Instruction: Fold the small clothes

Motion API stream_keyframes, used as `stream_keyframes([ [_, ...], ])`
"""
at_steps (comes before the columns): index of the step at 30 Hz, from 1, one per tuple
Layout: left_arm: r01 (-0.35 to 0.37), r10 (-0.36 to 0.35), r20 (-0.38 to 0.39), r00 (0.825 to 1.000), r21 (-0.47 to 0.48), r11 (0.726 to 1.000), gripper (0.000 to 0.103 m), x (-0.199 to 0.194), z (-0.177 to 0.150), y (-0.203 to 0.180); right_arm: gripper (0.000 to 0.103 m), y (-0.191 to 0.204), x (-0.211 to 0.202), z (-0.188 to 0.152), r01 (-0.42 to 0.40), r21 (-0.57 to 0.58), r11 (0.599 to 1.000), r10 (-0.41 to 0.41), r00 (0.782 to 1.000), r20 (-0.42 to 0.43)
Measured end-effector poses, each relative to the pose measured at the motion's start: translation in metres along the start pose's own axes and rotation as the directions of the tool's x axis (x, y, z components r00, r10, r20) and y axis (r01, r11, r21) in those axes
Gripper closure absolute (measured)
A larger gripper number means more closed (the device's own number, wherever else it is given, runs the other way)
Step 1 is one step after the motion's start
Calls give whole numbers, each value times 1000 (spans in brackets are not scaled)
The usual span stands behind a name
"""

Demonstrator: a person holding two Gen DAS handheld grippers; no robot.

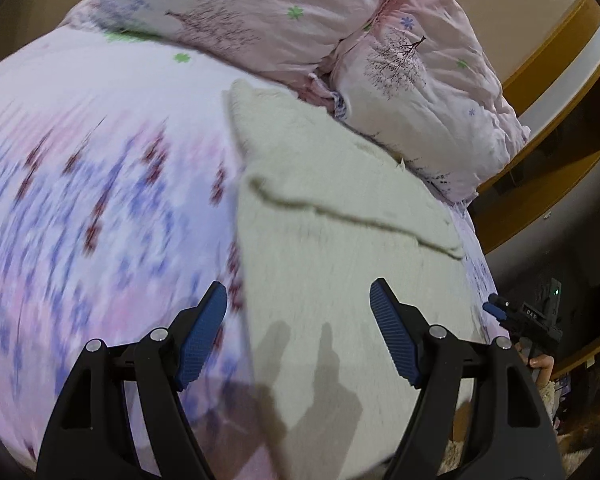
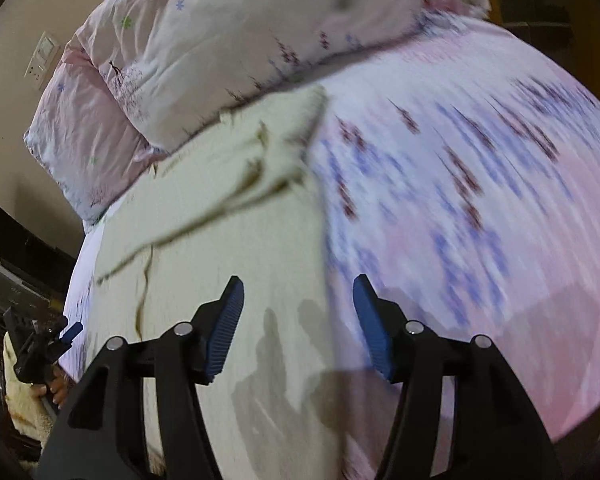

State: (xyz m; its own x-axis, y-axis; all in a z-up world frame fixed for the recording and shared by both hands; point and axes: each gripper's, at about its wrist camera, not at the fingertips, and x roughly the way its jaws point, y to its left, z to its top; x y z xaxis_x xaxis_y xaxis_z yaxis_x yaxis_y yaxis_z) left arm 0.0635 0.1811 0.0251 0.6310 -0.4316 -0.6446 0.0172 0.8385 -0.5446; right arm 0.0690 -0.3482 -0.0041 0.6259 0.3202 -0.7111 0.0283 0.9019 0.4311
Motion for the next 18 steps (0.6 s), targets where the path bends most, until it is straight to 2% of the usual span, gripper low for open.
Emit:
stream_keyframes([
  [2, 18, -18, 0, 1000, -22, 1000, 28, -7, -17, 4, 46, -9, -5, -11, -18, 12, 1000, 18, 1000, -21],
  [7, 80, -80, 2, 997, -55, 995, 29, -16, -48, 2, 56, -17, -15, -40, -57, 18, 998, 59, 996, -71],
  [9, 108, -108, 2, 994, -62, 992, 32, -19, -58, -2, 58, -14, -18, -47, -68, 4, 998, 68, 995, -76],
  [11, 121, -121, 4, 993, -56, 991, 35, -23, -68, -8, 65, -13, -19, -54, -99, 1, 995, 98, 990, -99],
  [18, 203, -205, -12, 979, -117, 972, 46, -32, -100, -15, 82, -8, -26, -80, -202, 16, 979, 200, 957, -207],
])
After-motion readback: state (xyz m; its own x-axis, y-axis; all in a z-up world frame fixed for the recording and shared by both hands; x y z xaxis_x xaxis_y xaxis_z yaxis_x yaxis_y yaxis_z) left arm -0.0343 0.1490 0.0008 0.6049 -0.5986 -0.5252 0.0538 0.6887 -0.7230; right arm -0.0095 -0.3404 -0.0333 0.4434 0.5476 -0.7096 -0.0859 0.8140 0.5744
